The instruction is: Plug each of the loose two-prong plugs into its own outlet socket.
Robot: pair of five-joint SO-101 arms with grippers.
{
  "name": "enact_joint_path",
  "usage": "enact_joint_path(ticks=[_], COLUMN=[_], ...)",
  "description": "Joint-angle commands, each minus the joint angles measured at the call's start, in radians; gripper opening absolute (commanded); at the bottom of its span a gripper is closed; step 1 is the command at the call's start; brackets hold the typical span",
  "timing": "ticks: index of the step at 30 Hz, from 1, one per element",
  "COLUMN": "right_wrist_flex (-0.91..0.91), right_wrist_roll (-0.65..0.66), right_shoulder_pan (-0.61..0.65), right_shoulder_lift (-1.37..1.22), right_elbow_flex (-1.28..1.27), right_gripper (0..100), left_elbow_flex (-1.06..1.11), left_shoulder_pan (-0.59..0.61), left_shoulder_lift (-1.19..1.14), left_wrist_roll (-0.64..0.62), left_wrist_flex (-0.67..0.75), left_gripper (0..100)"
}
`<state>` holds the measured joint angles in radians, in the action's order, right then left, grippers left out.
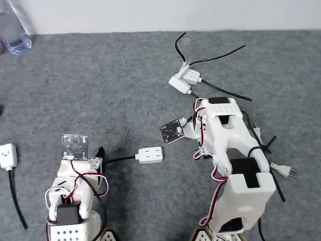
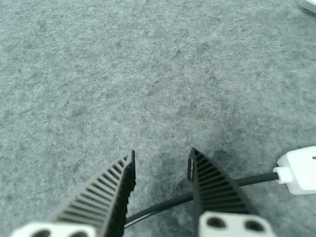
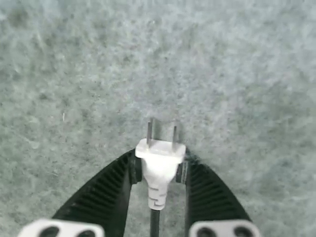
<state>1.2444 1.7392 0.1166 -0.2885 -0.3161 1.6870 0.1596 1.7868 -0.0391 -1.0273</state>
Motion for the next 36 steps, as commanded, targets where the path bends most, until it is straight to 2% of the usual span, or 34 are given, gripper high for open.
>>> enact_joint_path(ticks=[1,15,25,30,33,36], right_wrist_flex=[-0.001,-0.03,-0.13,-0.12,-0.116,-0.038], right_wrist_roll=[0.011,0.0,-0.364,-0.442,-0.531,-0.554], right_shoulder_pan=[-0.004,-0.002,0.031,0.036,0.048,0.088], right_shoulder_lift=[-0.007,0.002,0.002,0.027,0.105,0.205], right_elbow_flex=[-0.02,-0.049,-0.046,-0.044,-0.051,-0.048], right_gripper=[0.9,0.9,0.9,0.9,0.9,0.9], left_elbow_flex=[-0.002,-0.002,-0.002,-0.002,-0.002,-0.002], left_shoulder_pan=[-0.002,-0.002,-0.003,0.0,-0.008,-0.002], left_shoulder_lift=[0.006,0.006,0.008,0.008,0.008,0.008], left_wrist_roll=[0.008,0.008,0.008,0.003,0.0,0.0], left_wrist_flex=[-0.003,0.0,0.029,0.02,-0.037,-0.038], left_gripper=[17,17,17,17,17,17])
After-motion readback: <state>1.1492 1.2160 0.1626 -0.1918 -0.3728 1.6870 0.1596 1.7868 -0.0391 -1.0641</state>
